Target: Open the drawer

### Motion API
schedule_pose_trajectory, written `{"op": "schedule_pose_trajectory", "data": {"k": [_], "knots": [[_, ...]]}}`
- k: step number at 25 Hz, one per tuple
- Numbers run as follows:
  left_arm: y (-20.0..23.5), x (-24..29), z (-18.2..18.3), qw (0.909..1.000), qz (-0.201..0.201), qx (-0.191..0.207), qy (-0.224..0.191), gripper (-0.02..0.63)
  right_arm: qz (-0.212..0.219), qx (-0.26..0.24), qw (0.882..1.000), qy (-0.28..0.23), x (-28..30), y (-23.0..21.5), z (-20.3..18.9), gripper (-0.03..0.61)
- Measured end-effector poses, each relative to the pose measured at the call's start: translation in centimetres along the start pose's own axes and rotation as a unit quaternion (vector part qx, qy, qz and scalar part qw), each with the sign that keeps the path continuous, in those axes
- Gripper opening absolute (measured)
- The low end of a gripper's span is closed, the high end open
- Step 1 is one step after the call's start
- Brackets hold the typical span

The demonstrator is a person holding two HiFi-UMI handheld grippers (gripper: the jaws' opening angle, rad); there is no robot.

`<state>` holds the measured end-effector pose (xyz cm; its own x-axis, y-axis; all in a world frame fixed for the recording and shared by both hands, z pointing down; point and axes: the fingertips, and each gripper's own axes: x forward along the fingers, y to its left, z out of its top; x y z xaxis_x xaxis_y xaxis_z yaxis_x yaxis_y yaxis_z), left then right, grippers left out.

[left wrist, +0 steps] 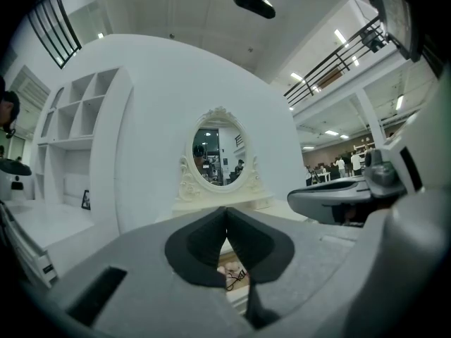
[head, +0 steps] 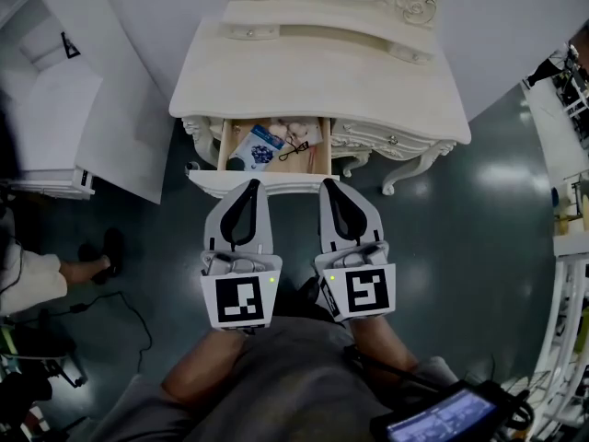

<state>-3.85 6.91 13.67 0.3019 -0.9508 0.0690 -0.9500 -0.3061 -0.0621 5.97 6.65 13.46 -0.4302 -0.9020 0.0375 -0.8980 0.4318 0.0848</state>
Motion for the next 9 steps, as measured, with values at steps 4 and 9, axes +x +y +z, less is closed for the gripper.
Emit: {"op": "schedule_pose_trajectory", "data": {"k": [4, 9], "knots": [[0.11, -0.1, 0.01, 1.0, -0.001, 0.002, -0.001, 0.015, -0.004, 0.001, 1.0, -0.002, 0.0, 0.06, 0.12, 0.014], [-0.03, 0.04, 0.26, 1.0, 0.0, 0.002, -0.005, 0.015, -0.011, 0.004, 1.0, 0.0, 0.1, -0.24, 0.42, 0.014]]}}
